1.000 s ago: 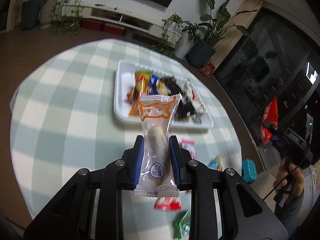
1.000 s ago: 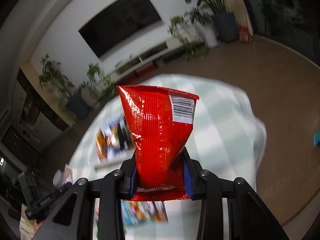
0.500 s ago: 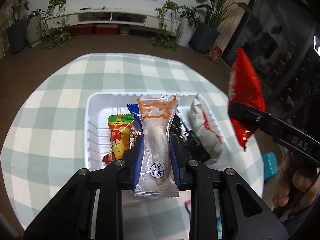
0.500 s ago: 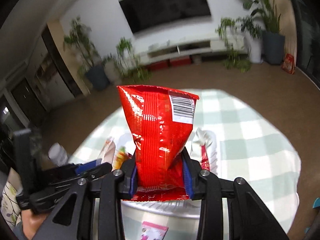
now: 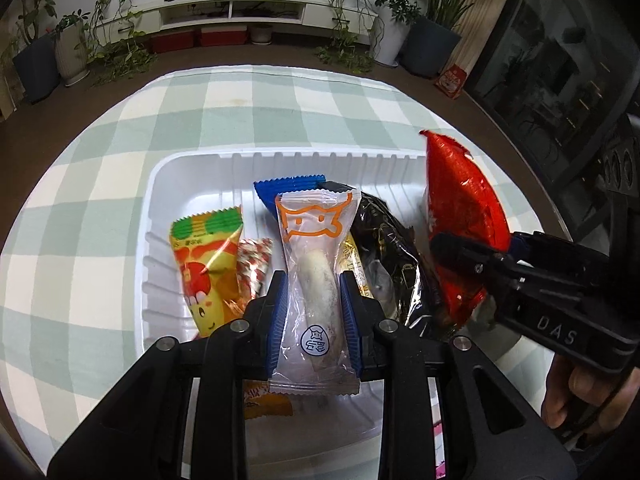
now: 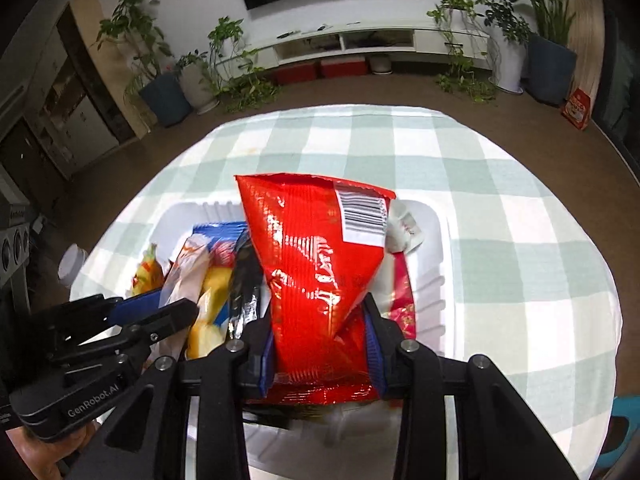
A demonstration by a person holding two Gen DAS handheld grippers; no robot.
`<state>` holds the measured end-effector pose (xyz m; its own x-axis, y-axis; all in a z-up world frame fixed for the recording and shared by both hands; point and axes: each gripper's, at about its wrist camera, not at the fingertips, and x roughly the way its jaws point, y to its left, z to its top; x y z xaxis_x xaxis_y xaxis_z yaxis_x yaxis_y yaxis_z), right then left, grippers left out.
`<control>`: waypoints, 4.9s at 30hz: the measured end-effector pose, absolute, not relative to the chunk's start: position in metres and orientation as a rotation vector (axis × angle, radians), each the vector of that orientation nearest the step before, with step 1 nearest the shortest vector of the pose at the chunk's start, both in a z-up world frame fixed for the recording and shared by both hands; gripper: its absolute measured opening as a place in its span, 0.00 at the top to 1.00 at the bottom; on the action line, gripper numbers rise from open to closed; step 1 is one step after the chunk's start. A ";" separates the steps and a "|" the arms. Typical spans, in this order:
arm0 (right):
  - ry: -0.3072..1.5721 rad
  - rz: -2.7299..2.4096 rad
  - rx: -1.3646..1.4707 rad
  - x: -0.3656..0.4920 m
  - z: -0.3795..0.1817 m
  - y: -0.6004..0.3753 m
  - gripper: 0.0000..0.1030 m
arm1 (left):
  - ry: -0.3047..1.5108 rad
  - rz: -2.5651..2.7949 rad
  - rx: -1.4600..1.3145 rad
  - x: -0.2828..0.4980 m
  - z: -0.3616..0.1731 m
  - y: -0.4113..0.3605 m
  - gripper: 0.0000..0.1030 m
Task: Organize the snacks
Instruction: 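Carry the clear packet with the left gripper while the right carries the red bag into the tray, then open both grippers and withdraw them from the tray, then grasp the green seaweed packet with the left gripper, then lift the green packet with the left gripper while the right grasps the blue Shutiao packet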
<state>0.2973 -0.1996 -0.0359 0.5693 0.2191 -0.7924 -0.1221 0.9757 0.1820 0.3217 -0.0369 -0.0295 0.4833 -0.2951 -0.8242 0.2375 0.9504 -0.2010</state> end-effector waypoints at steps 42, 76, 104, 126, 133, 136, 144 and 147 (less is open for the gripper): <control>0.489 0.244 0.286 0.138 0.033 -0.237 0.00 | 0.660 0.010 0.090 0.095 0.058 -0.009 0.00; 0.564 0.211 0.207 0.033 -0.009 -0.219 0.00 | 0.883 -0.465 0.462 -0.023 -0.018 -0.055 0.00; 0.609 0.271 0.313 0.039 -0.014 -0.233 0.01 | 1.061 -0.835 0.864 0.026 -0.056 -0.111 0.18; 0.634 0.304 0.289 0.039 -0.017 -0.224 0.10 | 1.018 -0.828 0.890 0.001 -0.047 -0.121 0.34; 0.639 0.313 0.289 0.040 -0.018 -0.222 0.11 | 1.085 -0.874 0.822 0.006 -0.052 -0.128 0.73; 0.652 0.320 0.289 0.041 -0.019 -0.222 0.14 | 1.092 -0.854 0.799 0.007 -0.052 -0.128 0.76; 0.659 0.319 0.289 0.042 -0.020 -0.223 0.15 | 1.100 -0.816 0.624 0.007 -0.044 -0.112 0.80; 0.657 0.323 0.282 0.041 -0.019 -0.226 0.15 | 1.078 -0.803 0.499 0.004 -0.035 -0.098 0.80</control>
